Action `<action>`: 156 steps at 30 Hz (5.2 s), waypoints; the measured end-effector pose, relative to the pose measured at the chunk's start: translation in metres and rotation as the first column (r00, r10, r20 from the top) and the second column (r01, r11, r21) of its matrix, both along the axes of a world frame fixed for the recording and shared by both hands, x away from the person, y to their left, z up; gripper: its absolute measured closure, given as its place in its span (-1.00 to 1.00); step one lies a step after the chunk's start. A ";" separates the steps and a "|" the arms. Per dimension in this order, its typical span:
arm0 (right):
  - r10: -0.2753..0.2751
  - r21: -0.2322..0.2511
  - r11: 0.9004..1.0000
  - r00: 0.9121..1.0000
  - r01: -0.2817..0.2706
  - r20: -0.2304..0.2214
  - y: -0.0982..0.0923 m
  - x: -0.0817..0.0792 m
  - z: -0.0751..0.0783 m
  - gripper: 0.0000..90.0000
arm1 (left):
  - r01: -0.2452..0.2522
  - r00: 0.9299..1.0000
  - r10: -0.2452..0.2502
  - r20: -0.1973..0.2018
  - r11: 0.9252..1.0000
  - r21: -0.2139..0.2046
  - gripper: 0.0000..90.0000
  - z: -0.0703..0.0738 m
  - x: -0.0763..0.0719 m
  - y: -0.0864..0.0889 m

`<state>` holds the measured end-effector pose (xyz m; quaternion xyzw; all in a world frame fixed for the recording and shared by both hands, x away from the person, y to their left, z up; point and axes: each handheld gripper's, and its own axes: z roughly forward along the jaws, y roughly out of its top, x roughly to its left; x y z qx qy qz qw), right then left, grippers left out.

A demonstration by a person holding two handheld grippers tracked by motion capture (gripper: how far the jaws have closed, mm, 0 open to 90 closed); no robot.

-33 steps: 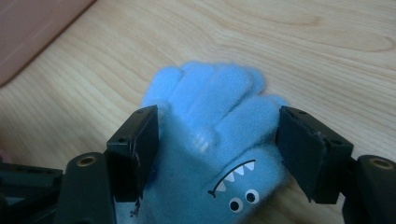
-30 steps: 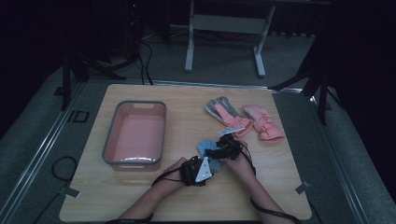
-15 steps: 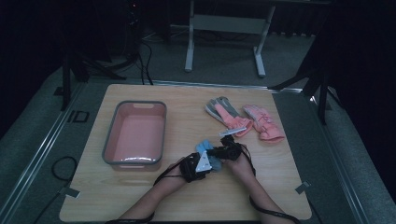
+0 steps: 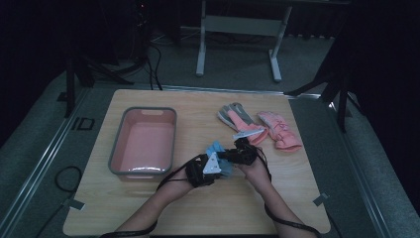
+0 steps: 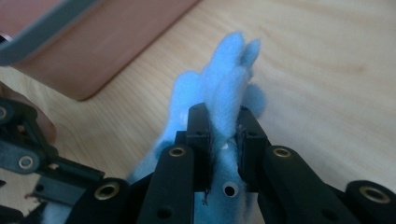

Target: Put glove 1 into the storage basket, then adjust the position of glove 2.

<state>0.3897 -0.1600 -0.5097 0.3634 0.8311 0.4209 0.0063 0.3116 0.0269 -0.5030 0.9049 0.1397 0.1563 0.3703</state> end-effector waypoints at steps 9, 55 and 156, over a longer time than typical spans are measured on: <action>0.009 0.047 0.999 0.999 -0.011 0.035 0.011 0.002 0.027 0.77 | -0.008 0.999 0.007 0.043 1.000 0.015 0.76 0.026 0.000 0.016; 0.195 0.078 0.977 0.979 -0.199 0.056 0.212 0.030 0.066 0.77 | -0.250 0.968 0.243 0.070 0.958 0.137 0.76 0.057 -0.002 0.179; 0.174 0.030 0.983 0.972 -0.181 0.160 0.022 0.012 0.051 -0.76 | -0.197 0.974 0.169 -0.149 0.960 -0.197 -0.67 0.043 -0.013 0.073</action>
